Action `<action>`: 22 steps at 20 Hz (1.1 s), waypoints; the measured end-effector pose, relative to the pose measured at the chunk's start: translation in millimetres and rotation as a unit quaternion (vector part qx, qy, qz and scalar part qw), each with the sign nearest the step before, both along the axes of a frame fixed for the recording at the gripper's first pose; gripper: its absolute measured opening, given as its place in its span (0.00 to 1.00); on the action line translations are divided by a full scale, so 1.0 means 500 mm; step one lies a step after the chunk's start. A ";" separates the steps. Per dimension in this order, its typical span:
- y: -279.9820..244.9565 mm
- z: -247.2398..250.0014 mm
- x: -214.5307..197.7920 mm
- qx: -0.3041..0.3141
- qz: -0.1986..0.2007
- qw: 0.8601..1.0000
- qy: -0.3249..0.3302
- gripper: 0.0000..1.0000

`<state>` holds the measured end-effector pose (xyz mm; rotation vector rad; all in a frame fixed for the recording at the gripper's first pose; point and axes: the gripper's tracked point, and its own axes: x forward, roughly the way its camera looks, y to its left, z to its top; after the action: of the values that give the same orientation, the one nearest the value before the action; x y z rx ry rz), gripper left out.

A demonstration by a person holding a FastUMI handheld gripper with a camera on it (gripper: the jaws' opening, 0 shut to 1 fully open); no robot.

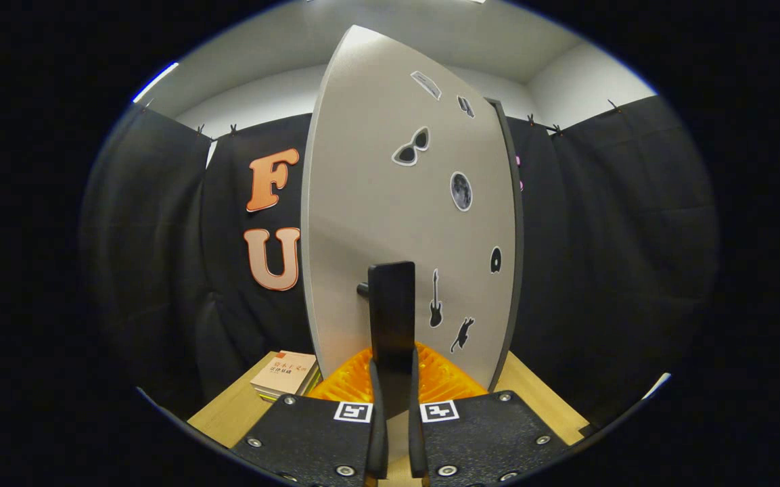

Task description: Open the shoe cabinet door, grab the shoes and put them into the shoe cabinet, then close the shoe cabinet door.

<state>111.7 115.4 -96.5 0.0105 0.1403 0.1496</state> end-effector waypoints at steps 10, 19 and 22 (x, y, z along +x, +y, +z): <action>-0.153 -0.005 -0.041 0.020 0.014 1.000 -0.008 0.11; -0.297 -0.013 -0.038 0.020 0.018 1.000 -0.011 0.10; -0.354 -0.015 -0.037 0.013 0.020 1.000 -0.010 0.09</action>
<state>93.0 -61.5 -104.0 0.0320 0.1189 0.1920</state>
